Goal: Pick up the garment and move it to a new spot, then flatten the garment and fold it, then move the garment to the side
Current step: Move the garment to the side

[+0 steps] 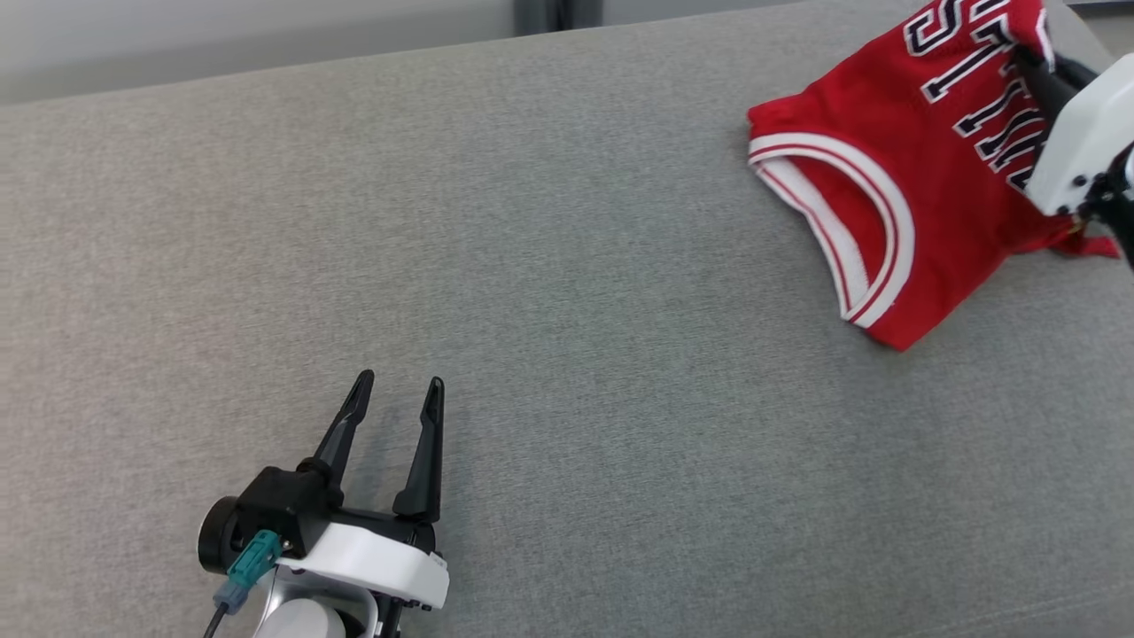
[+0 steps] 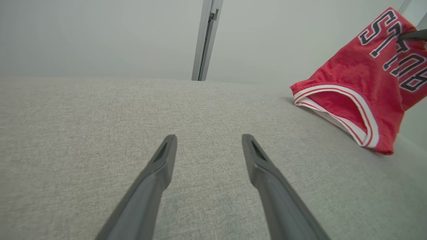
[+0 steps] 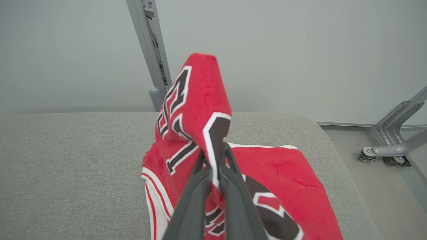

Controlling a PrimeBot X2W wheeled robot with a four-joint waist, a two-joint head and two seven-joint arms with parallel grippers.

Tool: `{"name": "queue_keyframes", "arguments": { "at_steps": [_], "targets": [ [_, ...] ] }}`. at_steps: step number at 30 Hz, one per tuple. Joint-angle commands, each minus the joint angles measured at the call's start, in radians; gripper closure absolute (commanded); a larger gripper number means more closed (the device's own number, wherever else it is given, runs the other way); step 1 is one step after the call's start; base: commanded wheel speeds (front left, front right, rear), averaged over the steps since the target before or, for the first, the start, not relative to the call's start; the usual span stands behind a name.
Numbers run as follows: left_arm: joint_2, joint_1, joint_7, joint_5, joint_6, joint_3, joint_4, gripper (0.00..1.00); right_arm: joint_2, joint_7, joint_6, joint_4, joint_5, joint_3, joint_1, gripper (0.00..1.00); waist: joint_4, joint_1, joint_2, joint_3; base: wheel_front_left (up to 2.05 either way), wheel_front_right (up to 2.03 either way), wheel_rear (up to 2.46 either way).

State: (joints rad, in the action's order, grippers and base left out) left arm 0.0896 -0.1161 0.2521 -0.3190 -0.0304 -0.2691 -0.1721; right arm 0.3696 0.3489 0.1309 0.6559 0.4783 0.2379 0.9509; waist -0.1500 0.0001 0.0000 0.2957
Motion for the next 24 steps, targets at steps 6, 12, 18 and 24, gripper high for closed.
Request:
{"name": "queue_keyframes", "arguments": {
  "at_steps": [6, 12, 18, 24],
  "targets": [
    [-0.001, -0.005, 0.009, -0.006, 0.002, -0.009, -0.002, 0.0, 0.068, 0.039, 0.0, 0.035, -0.033, -0.025, 0.058, 1.0, 0.041, -0.0001, 0.0, 0.001, 0.0, 0.0, 0.0],
    [-0.005, 0.003, 0.011, -0.004, 0.002, -0.016, 0.004, 0.0, 0.145, 0.113, 0.0, 0.023, -0.044, -0.038, 0.084, 1.0, 0.071, -0.0001, 0.0, 0.004, 0.0, 0.0, 0.0],
    [-0.005, 0.001, 0.011, 0.0, 0.007, -0.024, 0.011, 0.0, 0.201, 0.165, 0.0, 0.02, -0.055, -0.065, 0.083, 1.0, 0.094, -0.0001, 0.0, 0.016, 0.0, 0.0, 0.0],
    [0.0, -0.008, 0.01, 0.008, 0.006, -0.032, 0.023, 0.0, 0.258, 0.176, 0.0, 0.036, -0.112, -0.106, 0.058, 1.0, 0.113, -0.0001, 0.0, 0.039, 0.0, 0.0, 0.0]
  ]
}}
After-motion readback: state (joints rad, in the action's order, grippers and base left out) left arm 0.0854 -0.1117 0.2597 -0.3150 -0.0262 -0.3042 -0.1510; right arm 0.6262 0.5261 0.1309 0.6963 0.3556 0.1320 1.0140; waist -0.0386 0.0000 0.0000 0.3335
